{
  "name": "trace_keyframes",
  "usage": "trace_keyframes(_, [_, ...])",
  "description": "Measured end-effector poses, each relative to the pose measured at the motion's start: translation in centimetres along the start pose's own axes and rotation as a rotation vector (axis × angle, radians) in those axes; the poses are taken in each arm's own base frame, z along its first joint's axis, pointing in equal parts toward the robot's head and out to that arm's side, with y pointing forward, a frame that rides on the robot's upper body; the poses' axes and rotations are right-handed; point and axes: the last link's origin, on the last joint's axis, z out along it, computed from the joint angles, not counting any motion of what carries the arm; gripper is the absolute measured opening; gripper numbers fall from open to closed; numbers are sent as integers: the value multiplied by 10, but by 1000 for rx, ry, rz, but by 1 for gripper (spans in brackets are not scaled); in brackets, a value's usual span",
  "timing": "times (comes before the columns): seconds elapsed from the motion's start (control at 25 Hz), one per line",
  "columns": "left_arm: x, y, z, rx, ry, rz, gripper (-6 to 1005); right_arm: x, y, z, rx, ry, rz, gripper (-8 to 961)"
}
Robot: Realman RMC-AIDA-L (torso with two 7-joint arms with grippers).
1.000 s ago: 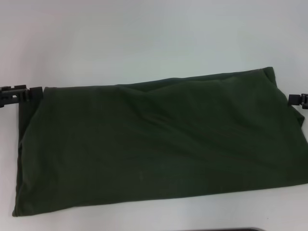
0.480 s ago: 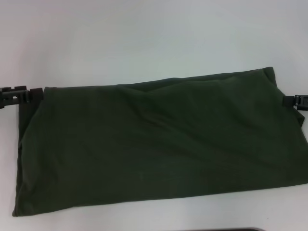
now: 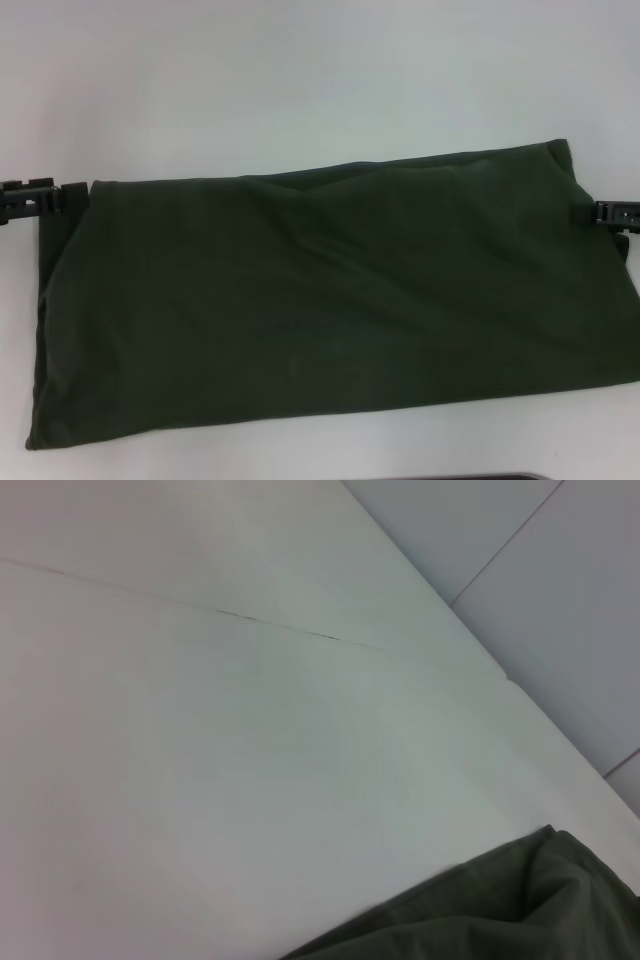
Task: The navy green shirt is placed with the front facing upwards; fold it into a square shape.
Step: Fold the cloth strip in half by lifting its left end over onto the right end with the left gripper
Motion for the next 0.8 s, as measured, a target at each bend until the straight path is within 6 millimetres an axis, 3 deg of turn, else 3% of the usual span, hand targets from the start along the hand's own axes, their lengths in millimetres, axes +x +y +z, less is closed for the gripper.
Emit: trace_keyframes(0.8, [1, -1, -1, 8, 2, 2, 907, -4, 17, 21, -64, 61, -17, 918])
